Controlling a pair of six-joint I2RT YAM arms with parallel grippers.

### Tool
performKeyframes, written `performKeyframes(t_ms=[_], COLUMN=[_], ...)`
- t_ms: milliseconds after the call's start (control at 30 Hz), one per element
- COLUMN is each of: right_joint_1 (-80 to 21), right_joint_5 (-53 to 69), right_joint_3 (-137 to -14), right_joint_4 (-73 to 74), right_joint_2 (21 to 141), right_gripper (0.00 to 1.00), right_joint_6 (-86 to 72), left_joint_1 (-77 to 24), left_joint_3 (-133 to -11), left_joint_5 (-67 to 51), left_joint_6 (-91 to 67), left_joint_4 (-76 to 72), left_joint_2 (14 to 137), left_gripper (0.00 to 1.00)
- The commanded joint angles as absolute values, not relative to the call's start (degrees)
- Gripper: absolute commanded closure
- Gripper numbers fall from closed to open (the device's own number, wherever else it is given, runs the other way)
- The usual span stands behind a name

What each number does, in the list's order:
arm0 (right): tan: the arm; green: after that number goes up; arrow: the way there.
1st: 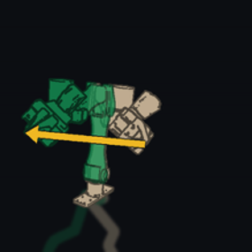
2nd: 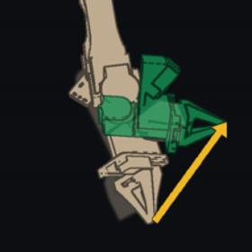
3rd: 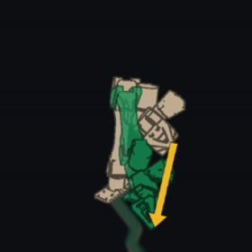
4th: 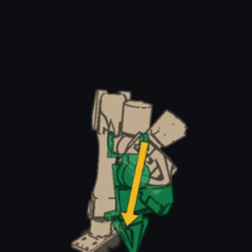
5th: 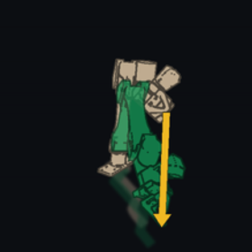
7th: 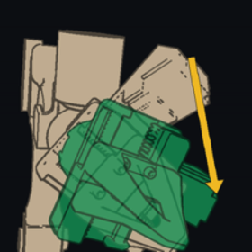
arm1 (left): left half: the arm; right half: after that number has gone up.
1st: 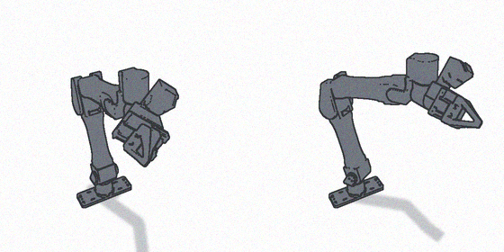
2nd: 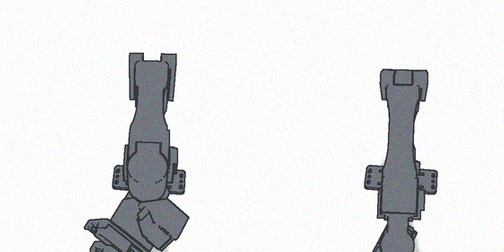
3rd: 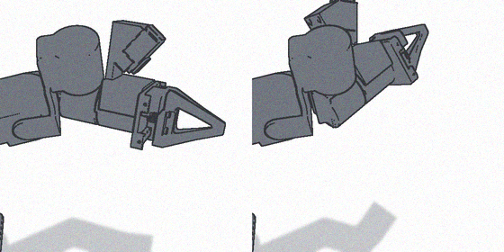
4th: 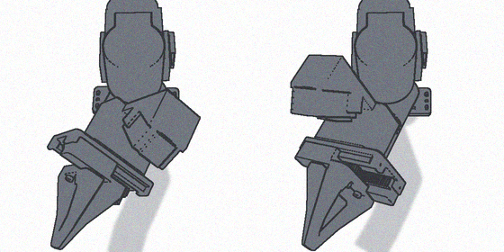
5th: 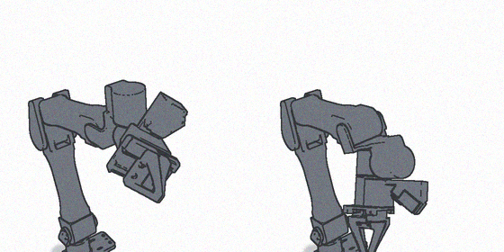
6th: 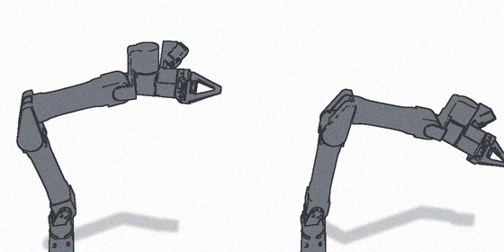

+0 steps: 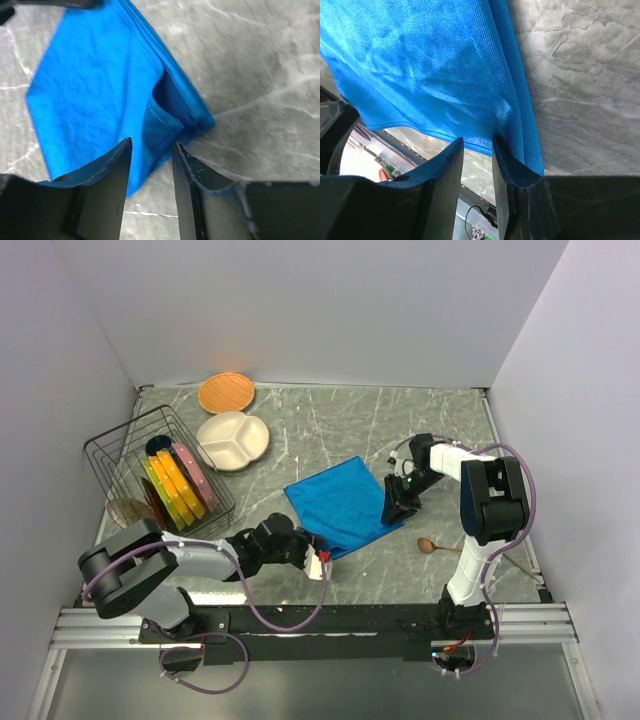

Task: Fold the napkin into a case and place the utensils inside
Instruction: Pick up the top corner of the square folded napkin from the center of the board.

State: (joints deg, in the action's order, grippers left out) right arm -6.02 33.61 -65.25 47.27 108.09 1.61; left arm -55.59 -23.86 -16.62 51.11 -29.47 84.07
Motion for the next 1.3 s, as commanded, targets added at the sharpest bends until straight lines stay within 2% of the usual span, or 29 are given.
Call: performKeyframes(t_ms=[0,200,333,667,800,1000,1133,1233,1267], right_joint_1=[-6.24,-6.33,-6.33,-6.24,-6.24,-5.89,-5.45,-5.01,-4.84], right_joint_5=[33.13,34.54,35.77,37.7,39.55,40.25,39.82,38.94,38.24], right_joint_3=[-66.97,-67.41,-67.85,-70.4,-70.84,-73.03,-74.26,-74.97,-75.14], right_joint_4=[48.34,48.51,48.95,50.89,50.54,51.41,51.24,50.98,51.06], right_joint_2=[107.93,106.79,105.73,106.17,105.91,106.0,105.91,106.7,107.22], right_gripper=[0.61,0.57,0.52,0.51,0.47,0.46,0.42,0.46,0.53], right_joint_6=[2.9,3.51,4.74,5.98,6.42,6.94,7.65,7.03,6.77], left_joint_1=[-55.02,-52.82,-51.77,-49.57,-49.04,-47.29,-44.75,-42.46,-42.02], left_joint_3=[-27.68,-31.02,-34.01,-38.93,-42.18,-47.45,-55.34,-61.93,-63.27], left_joint_5=[-18.81,-19.95,-21.0,-29.43,-32.16,-33.31,-32.7,-33.57,-33.75], left_joint_6=[49.48,49.75,48.96,49.04,49.31,47.12,42.9,39.74,39.03], left_joint_4=[-29.1,-27.16,-25.93,-16.01,-9.15,-3.52,-0.62,3.33,4.64], left_joint_2=[82.0,86.21,89.12,90.09,90.88,94.04,97.99,102.03,103.87], left_gripper=[0.57,0.59,0.64,0.74,0.8,0.97,0.99,0.99,0.99])
